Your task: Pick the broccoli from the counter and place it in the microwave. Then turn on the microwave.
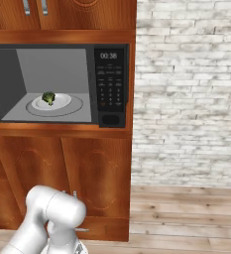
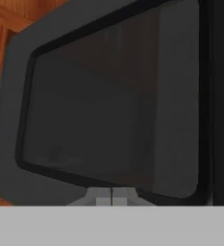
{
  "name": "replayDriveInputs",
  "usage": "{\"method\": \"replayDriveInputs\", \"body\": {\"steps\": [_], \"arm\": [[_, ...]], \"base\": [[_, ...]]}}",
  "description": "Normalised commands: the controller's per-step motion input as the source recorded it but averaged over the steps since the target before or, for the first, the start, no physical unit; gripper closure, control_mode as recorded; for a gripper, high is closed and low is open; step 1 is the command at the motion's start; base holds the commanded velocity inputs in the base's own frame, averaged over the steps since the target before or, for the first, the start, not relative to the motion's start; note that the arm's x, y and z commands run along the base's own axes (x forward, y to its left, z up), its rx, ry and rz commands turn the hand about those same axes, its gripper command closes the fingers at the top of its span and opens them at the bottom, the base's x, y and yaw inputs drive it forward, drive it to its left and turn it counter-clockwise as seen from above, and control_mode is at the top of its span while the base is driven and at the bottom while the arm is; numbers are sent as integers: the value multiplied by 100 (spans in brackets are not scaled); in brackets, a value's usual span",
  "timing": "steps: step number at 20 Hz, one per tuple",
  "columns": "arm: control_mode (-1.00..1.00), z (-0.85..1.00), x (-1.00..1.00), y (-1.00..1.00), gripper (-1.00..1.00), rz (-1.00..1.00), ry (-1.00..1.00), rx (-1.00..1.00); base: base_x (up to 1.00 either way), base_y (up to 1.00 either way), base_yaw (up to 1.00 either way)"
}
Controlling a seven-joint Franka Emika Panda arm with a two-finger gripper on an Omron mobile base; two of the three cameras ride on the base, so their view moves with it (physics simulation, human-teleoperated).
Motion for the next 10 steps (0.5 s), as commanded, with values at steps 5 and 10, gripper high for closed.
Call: {"method": "replayDriveInputs", "body": {"steps": [5,10], "arm": [[-100,-17,59,11,100,-17,0,0],[-100,0,43,0,100,-20,0,0]], "base": [[0,0,0],[0,0,0]]}}
